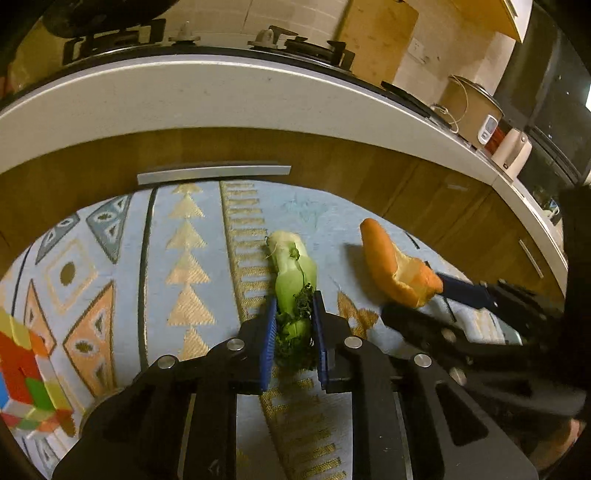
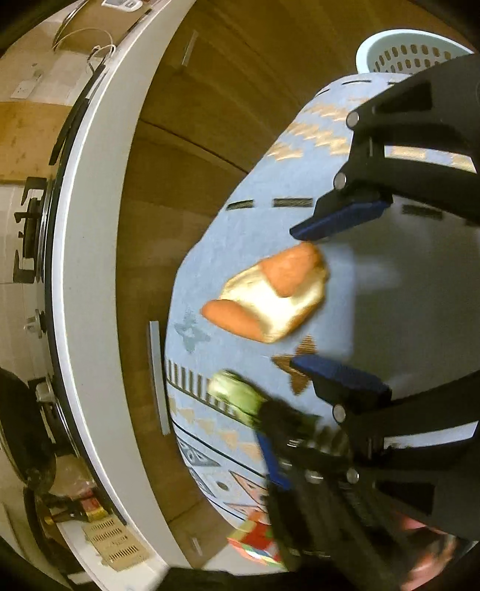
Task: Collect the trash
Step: 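Grasp the bok choy stalk with left tool while right tool grasps the carrot, then carry the bok choy and carrot over the basket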
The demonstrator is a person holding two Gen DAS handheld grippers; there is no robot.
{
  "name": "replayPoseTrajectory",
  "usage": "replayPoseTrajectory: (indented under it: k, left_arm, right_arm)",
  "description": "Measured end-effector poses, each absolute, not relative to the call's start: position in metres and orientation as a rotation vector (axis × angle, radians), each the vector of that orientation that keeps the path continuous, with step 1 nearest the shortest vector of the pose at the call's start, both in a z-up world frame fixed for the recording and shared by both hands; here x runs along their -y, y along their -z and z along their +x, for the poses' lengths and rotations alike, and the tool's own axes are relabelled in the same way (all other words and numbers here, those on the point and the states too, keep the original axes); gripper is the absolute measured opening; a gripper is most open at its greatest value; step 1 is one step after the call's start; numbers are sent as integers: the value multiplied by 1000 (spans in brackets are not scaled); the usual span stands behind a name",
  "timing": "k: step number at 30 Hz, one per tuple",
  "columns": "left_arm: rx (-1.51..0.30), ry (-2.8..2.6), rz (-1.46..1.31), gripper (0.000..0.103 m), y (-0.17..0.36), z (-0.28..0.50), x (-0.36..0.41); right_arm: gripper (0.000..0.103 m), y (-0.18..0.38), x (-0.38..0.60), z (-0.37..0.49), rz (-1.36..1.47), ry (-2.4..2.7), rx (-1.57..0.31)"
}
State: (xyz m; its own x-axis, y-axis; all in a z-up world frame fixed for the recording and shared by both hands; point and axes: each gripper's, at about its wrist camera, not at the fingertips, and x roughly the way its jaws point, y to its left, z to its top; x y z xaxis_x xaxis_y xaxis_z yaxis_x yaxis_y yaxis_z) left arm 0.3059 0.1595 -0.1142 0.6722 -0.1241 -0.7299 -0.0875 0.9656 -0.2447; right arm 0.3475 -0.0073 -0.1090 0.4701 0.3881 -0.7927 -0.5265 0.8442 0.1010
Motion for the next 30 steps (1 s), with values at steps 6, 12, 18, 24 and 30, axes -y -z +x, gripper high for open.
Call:
replayPoseTrajectory:
  k: [6,12,18,24,30]
  left_arm:
    - [-823,19,-265,16,115,304,-159]
    - [-812,34,-260,16,115,298,-158]
    - [-772,38,-234,16,110,290,-154]
    - [-732,49,-202,16,100,280,-146]
    - [-690,112,-165,16,77,268,-121]
  right_arm:
    - [36,117,6,355,-154,-529,-913]
    - [21,113,13,351,-112,-546,-882]
    - [21,103,32,343,-23,-574,-811]
    - [21,94,44,326,-10,-543,-760]
    - [21,76,77,292,-19,-502,-735]
